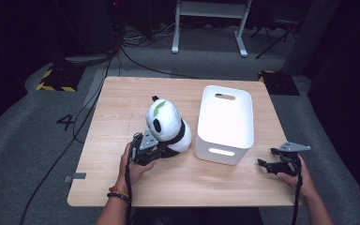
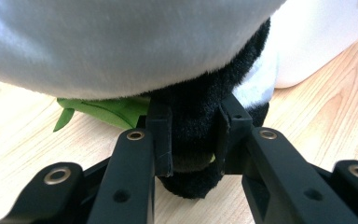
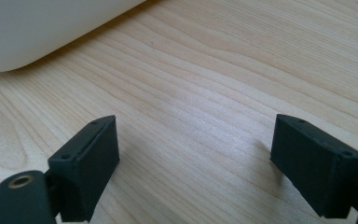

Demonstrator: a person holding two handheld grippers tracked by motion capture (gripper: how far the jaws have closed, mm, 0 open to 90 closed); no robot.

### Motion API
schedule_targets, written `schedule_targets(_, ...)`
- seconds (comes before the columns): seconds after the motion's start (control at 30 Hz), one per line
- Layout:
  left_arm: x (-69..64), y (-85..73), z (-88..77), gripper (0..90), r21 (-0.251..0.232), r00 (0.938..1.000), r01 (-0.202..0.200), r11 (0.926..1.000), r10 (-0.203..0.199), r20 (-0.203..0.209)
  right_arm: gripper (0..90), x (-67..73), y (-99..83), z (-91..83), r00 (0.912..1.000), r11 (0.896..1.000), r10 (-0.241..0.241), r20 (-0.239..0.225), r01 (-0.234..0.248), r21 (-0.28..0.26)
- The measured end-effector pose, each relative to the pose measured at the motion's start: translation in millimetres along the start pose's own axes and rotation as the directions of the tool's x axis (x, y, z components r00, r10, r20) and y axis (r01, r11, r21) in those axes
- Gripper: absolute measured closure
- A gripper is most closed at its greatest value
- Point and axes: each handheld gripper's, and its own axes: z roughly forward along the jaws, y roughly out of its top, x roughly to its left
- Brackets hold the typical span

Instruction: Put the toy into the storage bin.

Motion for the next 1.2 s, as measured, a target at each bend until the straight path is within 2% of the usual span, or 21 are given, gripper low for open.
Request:
schedule_targets(0.13, -1.8, 3.1, -2.4, 71.6, -0.004, 0.9999, -0.005, 1.0, 0.005, -0.011, 15.3, -0.1, -0.2, -0.3, 1.0, 1.0, -0.001, 0.002, 0.001, 0.001)
schedule_targets(0.3, -5.3, 8.0, -8.9, 71.8, -0.034, 0.9995, -0.023, 0.9992, 0.022, -0.023, 15.3, -0.3, -1.3, -1.2, 1.0, 1.0, -0.003, 0.003, 0.003, -0.001)
schedule_targets(0.47, -8.2, 14.2, -16.7, 72.0, -0.077, 0.9996, -0.021, 0.9968, 0.019, -0.022, 15.3, -0.7, -1.4, -1.1, 1.0, 1.0, -0.006, 0.002, 0.006, -0.002)
schedule_targets(0.63, -9.3, 20.2, -21.0, 71.8, -0.095, 0.9989, -0.04, 0.9947, 0.038, -0.029, 15.3, -0.5, -1.3, -1.2, 1.0, 1.0, -0.003, 0.002, 0.003, -0.001)
schedule_targets(0.77, -8.9, 25.4, -24.3, 71.9, -0.118, 0.9987, -0.042, 0.9921, 0.038, -0.035, 15.3, -0.1, -1.3, -1.2, 1.0, 1.0, 0.0, 0.002, 0.0, -0.001)
schedule_targets(0.93, -7.5, 29.4, -26.5, 71.9, -0.119, 0.9981, -0.041, 0.992, 0.036, -0.05, 15.3, -0.6, -1.5, -1.2, 1.0, 1.0, -0.006, 0.004, 0.006, -0.002)
schedule_targets(1.1, -5.0, 31.5, -30.4, 71.9, -0.134, 0.9958, -0.049, 0.9898, 0.038, -0.083, 15.3, 0.0, -1.5, -1.6, 1.0, 1.0, 0.002, 0.005, -0.002, 0.0)
schedule_targets(1.2, -4.4, 35.0, -30.0, 71.9, -0.146, 0.9955, -0.038, 0.9886, 0.025, -0.091, 15.3, 0.1, -1.5, -1.6, 1.0, 1.0, 0.002, 0.005, -0.002, 0.0)
